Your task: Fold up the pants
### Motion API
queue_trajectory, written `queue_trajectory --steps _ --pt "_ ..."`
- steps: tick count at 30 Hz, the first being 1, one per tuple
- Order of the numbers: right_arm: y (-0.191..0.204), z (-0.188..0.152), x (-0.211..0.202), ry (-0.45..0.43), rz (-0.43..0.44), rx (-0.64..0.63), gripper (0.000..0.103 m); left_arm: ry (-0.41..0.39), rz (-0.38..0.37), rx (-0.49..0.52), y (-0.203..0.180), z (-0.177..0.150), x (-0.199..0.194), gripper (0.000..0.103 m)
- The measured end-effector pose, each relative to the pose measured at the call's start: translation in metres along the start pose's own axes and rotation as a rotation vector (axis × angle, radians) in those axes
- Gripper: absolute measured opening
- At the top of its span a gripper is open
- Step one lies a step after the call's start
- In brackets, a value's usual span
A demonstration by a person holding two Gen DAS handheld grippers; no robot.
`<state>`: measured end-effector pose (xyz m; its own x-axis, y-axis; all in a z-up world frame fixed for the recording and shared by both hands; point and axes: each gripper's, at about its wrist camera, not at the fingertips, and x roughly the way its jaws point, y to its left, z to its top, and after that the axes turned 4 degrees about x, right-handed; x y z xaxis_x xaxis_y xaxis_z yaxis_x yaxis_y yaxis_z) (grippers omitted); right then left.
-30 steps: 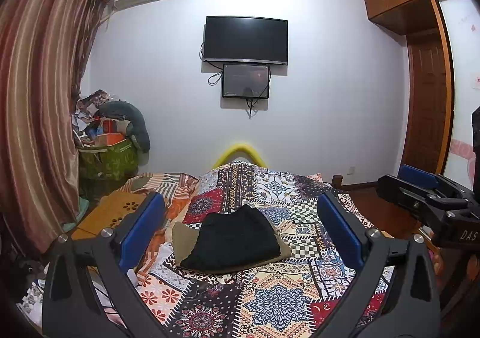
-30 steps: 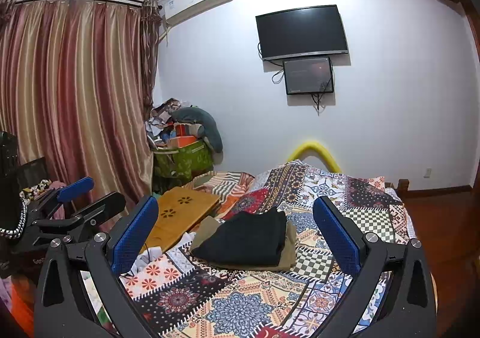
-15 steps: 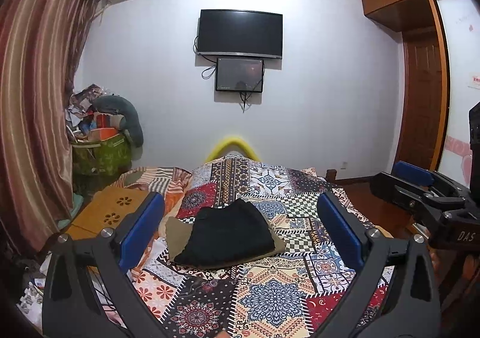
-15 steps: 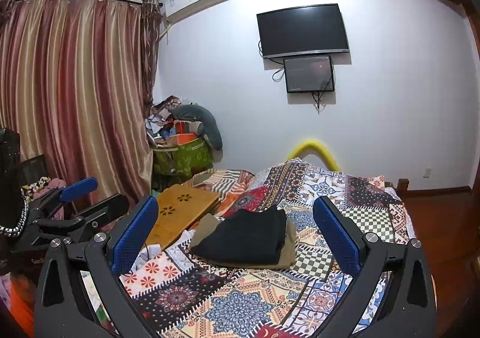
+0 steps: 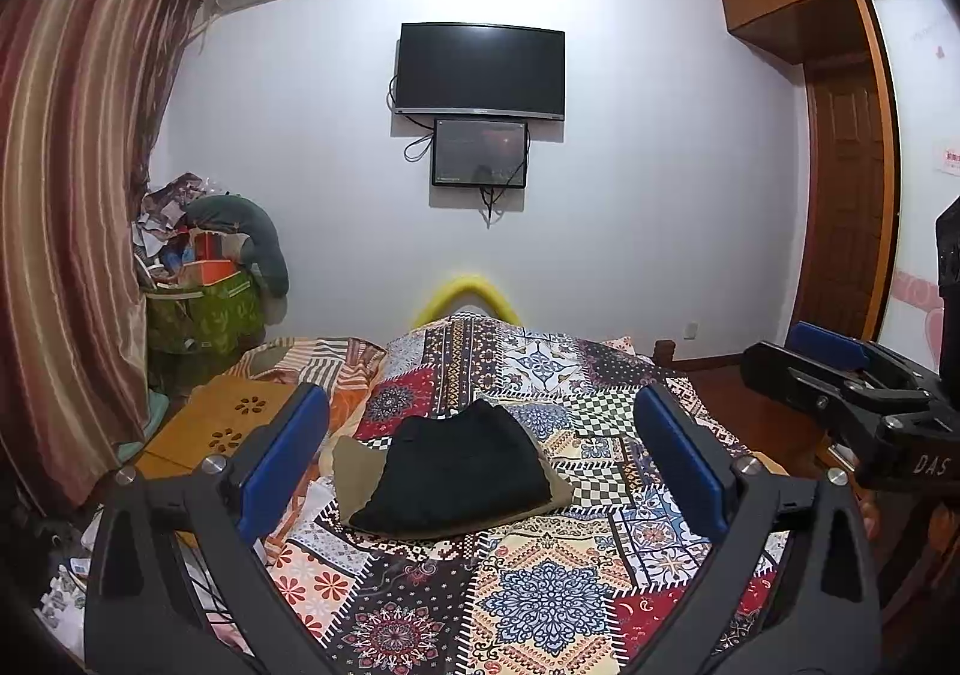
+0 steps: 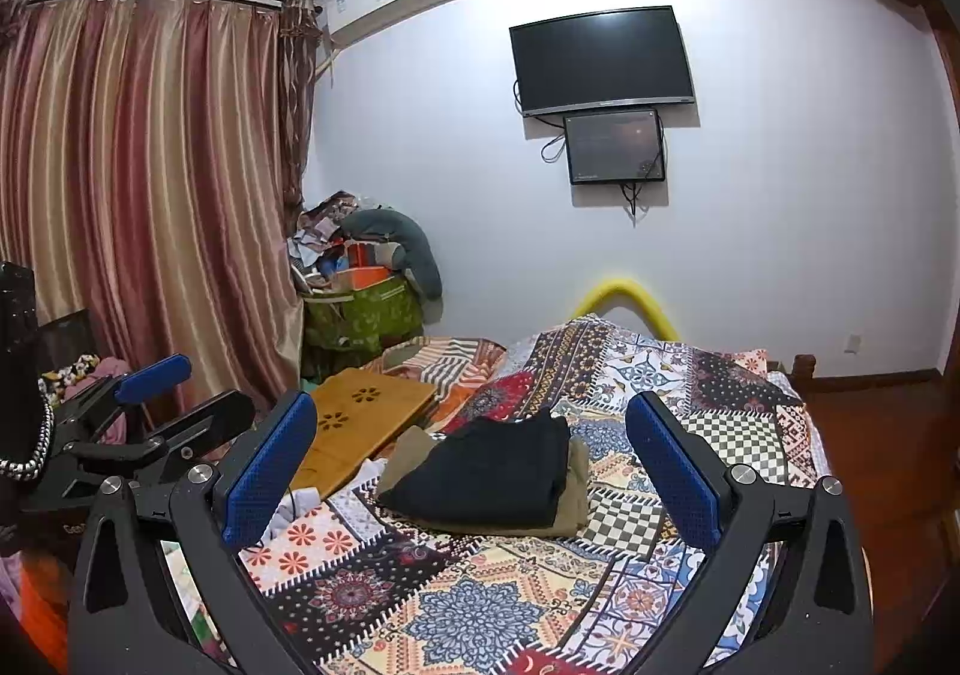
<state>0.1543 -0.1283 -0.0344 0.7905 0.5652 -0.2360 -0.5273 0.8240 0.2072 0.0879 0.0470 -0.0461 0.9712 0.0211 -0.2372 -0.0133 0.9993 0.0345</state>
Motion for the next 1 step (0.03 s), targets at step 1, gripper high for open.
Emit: queue_trajectory --steps 1 --pt "0.0001 0.0 -0.0001 0.0 0.0 0.0 0.103 0.001 -0.001 -0.001 0.0001 0.0 0.0002 0.103"
